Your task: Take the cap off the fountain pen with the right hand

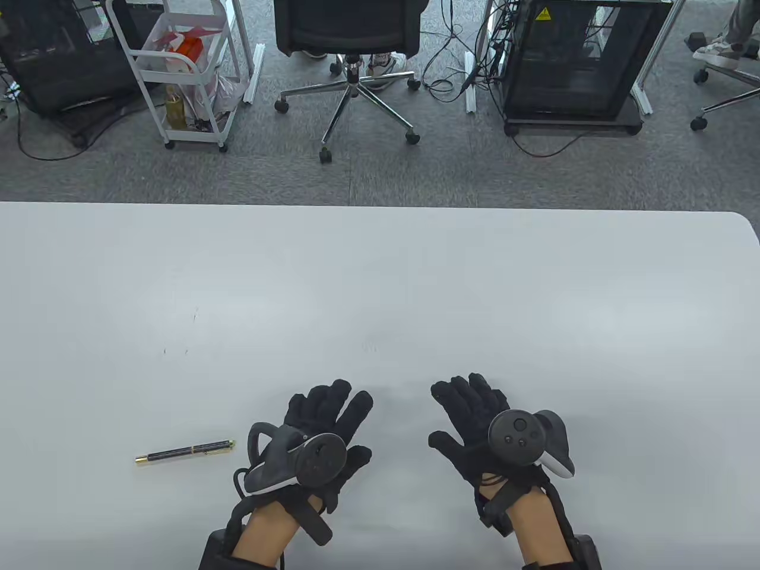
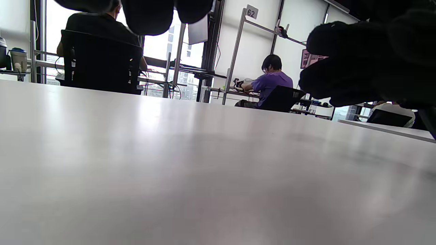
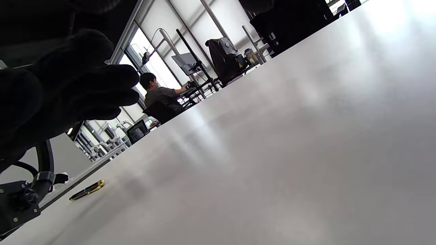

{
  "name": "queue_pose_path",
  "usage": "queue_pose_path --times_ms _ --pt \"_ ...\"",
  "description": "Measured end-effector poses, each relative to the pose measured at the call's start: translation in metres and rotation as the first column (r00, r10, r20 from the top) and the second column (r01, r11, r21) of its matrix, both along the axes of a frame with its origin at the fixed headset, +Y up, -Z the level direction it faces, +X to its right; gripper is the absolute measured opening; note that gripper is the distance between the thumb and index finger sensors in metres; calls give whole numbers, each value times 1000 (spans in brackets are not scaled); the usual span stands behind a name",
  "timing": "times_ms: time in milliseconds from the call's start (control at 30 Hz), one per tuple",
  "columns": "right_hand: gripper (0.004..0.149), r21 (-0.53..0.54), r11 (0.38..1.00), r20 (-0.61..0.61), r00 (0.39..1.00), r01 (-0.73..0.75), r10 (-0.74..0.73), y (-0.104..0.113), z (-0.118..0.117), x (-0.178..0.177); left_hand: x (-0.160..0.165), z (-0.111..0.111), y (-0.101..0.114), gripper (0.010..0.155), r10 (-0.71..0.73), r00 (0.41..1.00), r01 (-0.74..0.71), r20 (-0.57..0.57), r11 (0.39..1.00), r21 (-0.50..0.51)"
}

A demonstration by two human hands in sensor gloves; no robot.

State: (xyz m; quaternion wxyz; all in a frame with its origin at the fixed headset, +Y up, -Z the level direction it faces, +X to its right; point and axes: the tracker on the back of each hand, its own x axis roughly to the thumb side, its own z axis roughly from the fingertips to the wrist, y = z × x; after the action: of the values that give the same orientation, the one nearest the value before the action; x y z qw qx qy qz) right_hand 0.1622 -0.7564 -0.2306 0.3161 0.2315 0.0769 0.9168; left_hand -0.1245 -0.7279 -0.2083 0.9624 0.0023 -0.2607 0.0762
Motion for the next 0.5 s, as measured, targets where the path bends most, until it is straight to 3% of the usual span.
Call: queue_pose_path --times_ms 500 --pt "74 7 1000 -30 999 14 -14 -2 -1 -5 1 -1 1 75 36 999 -35 37 999 -16"
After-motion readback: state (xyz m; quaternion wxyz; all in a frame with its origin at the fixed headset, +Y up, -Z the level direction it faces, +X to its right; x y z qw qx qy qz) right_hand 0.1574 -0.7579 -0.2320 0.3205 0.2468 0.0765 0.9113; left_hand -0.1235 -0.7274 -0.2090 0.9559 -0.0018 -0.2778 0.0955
